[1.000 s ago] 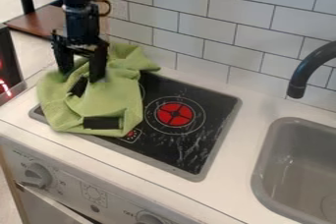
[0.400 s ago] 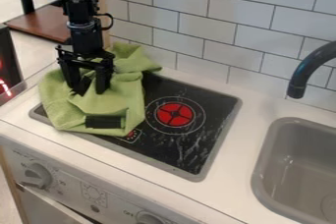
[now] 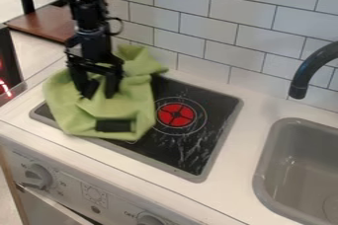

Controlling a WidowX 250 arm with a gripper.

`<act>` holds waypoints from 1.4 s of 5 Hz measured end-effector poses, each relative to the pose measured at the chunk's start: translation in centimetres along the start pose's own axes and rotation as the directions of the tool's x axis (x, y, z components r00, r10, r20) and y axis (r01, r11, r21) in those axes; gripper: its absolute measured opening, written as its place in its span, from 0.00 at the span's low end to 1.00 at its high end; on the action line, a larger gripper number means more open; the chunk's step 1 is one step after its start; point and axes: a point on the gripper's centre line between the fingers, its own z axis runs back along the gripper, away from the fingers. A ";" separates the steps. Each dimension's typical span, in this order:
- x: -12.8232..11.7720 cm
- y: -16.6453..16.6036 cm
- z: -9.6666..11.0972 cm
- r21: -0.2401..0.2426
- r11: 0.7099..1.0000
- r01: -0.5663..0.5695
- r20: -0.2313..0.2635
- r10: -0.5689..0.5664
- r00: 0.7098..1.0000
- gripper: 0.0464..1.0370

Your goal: Move the cloth from left to right

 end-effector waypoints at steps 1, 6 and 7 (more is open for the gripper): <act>-0.3 -3.4 -0.1 0.017 0.997 0.072 0.004 -0.072 0.997 0.96; -3.8 -8.7 0.0 -0.043 0.972 0.233 -0.048 -0.234 0.971 0.96; -3.6 -8.6 0.4 -0.053 0.973 0.225 -0.058 -0.228 0.972 0.96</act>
